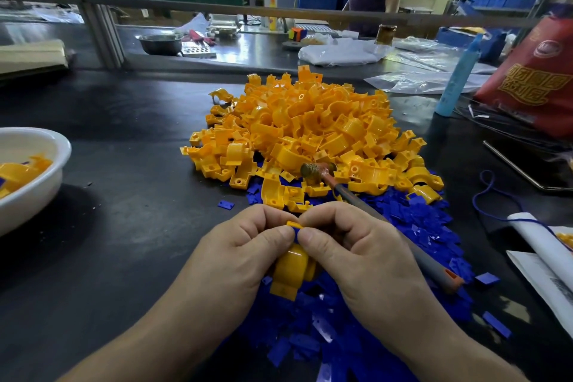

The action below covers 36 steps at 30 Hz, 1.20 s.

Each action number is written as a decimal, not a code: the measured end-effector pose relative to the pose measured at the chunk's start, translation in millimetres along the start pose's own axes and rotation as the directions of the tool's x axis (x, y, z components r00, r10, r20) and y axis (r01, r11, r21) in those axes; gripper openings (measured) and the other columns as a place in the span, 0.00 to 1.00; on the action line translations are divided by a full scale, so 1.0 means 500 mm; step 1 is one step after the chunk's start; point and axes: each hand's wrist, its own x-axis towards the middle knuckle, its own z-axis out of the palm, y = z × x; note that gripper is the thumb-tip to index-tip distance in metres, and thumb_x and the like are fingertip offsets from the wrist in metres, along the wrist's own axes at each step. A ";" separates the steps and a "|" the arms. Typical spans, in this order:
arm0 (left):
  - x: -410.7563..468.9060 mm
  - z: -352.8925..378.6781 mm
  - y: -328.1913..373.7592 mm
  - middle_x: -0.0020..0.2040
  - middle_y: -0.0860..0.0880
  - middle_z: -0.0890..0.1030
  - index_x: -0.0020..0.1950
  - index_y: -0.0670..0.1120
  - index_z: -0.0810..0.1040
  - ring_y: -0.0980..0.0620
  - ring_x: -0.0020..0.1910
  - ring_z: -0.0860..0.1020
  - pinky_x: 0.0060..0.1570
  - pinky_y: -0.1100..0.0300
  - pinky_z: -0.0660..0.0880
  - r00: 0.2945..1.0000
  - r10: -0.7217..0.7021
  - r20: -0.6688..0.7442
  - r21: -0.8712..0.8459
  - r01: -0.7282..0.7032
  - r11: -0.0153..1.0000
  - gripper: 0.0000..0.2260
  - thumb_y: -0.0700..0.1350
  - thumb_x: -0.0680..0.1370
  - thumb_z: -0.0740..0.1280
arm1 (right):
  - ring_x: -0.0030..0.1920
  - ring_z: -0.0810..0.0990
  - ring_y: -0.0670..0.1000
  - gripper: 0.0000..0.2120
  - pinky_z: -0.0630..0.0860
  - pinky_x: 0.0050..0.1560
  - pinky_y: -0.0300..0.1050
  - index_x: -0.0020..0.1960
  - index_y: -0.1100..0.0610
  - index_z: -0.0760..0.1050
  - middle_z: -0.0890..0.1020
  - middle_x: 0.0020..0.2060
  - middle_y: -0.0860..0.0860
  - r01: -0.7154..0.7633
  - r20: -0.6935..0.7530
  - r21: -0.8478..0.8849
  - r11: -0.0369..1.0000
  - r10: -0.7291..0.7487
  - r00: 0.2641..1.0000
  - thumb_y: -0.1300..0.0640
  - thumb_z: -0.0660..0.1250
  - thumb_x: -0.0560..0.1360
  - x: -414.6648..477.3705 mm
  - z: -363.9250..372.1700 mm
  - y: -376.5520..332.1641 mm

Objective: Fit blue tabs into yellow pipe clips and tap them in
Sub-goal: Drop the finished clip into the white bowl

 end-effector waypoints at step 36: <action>0.027 -0.140 -0.016 0.48 0.57 0.76 0.51 0.58 0.72 0.55 0.46 0.74 0.43 0.56 0.73 0.915 0.022 -0.403 0.869 0.375 0.324 0.19 0.67 0.68 0.69 | 0.31 0.73 0.46 0.06 0.67 0.27 0.42 0.50 0.42 0.69 0.74 0.34 0.46 -0.128 -0.131 -0.700 0.702 0.050 0.990 0.49 0.54 0.79 0.022 -0.090 0.008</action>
